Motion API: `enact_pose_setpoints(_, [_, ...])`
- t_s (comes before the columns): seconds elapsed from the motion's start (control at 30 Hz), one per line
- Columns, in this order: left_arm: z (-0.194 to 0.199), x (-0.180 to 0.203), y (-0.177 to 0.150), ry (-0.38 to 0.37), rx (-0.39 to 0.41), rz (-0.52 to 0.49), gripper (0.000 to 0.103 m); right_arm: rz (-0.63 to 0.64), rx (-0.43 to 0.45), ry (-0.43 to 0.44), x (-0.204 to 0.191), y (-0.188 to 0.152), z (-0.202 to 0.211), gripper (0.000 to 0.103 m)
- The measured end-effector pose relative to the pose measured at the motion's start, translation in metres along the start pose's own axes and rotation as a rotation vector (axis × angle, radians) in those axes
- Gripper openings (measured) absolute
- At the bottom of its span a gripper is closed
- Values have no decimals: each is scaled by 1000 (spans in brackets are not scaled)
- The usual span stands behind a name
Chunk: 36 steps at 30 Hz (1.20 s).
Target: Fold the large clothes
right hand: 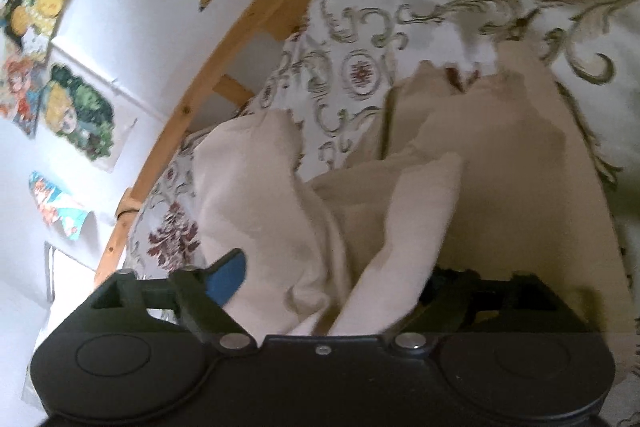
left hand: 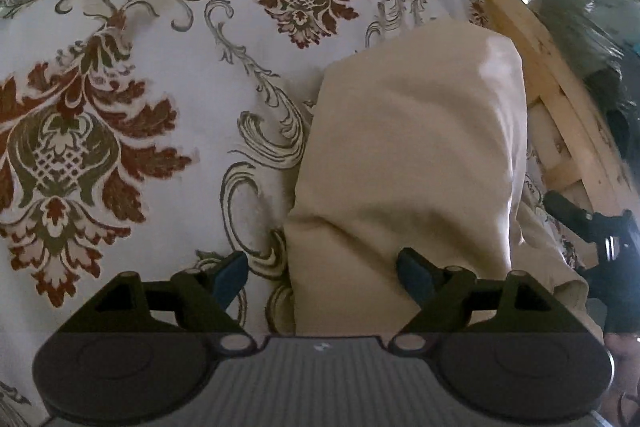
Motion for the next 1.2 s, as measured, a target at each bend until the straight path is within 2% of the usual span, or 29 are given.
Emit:
enact_pose_setpoints(0.07, [0,3,0,9,6,-27,85,66,-24,-38,-4,-5,-5,93])
enact_pose_setpoints(0.17, [1,6,-1,36,21,-63,85,213,-38,-153,-5,-13,-13,93])
enact_pose_setpoints(0.27, [-1,12,-3,25,25,-67,85,329,-32,-220,-7,-21,-20,83])
enact_pose_setpoints(0.33, [-1,15,-4,2,32,-67,85,408,-23,-236,-12,-25,-20,59])
enact_pose_setpoints(0.47, [0,27,-5,-42,45,-91,83,521,-11,-270,-19,-29,-15,35])
enact_pose_setpoints(0.5, [0,30,-5,-45,49,-103,83,561,7,-287,-22,-29,-13,24])
enact_pose_setpoints(0.53, [1,33,-5,-46,50,-113,83,606,24,-300,-26,-29,-10,16])
enact_pose_setpoints(0.6, [3,37,-4,-48,52,-125,83,692,58,-332,-34,-29,-2,11])
enact_pose_setpoints(0.77, [5,61,3,-81,59,-143,83,929,165,-475,-45,-29,22,7])
enact_pose_setpoints(0.87, [1,81,4,-87,62,-204,83,954,212,-558,-33,-16,33,4])
enact_pose_setpoints(0.97, [-5,91,4,-98,57,-204,86,960,254,-696,-9,8,43,1])
enact_pose_setpoints(1.07, [-15,88,3,-89,50,-194,88,810,211,-660,19,25,43,2])
enact_pose_setpoints(1.17, [-25,85,-1,-46,53,-223,90,854,207,-689,22,24,32,7])
enact_pose_setpoints(1.2, [-27,85,-1,-41,56,-222,91,867,216,-690,20,23,29,13])
Point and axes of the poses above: each gripper's, at about its wrist camera, not at the fingertips, and z roughly against the way its jaws point, x to its right, y to its top, the point moved 10 cm from there along -z, roughly the way its jaws point, and after that the axes turned 10 degrees about -z, right-handed, at the moved point
